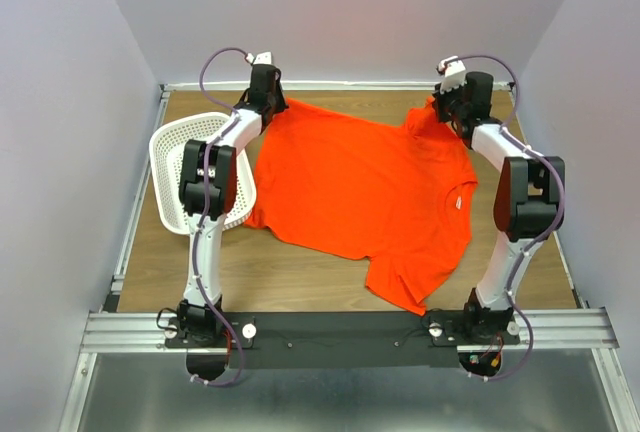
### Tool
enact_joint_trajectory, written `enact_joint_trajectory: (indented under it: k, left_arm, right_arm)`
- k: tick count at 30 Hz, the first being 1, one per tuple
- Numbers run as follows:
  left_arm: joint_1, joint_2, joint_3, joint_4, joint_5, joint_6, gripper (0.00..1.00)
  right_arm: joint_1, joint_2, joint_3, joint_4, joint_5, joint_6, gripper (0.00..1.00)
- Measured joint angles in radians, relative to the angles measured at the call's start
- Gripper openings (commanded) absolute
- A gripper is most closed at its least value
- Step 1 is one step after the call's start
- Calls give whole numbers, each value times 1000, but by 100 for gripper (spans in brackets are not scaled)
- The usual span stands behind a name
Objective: Fold and stack the t-shirts
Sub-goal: Fold the tshirt
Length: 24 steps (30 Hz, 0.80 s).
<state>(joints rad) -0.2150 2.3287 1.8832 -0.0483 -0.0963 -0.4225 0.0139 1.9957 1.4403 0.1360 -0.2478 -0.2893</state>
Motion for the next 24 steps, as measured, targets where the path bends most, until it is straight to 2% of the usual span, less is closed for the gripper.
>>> enact_joint_trajectory:
  k: [7, 14, 24]
  left_arm:
    - [7, 0, 6, -9, 0, 17, 0]
    - [21, -2, -56, -2, 0, 31, 0]
    - [45, -14, -108, 1, 0, 42, 0]
  right_arm:
    - [-3, -159, -131, 16, -53, -2, 1]
    - [-3, -299, -271, 21, -79, -22, 1]
    - [-31, -417, -369, 26, -80, -31, 1]
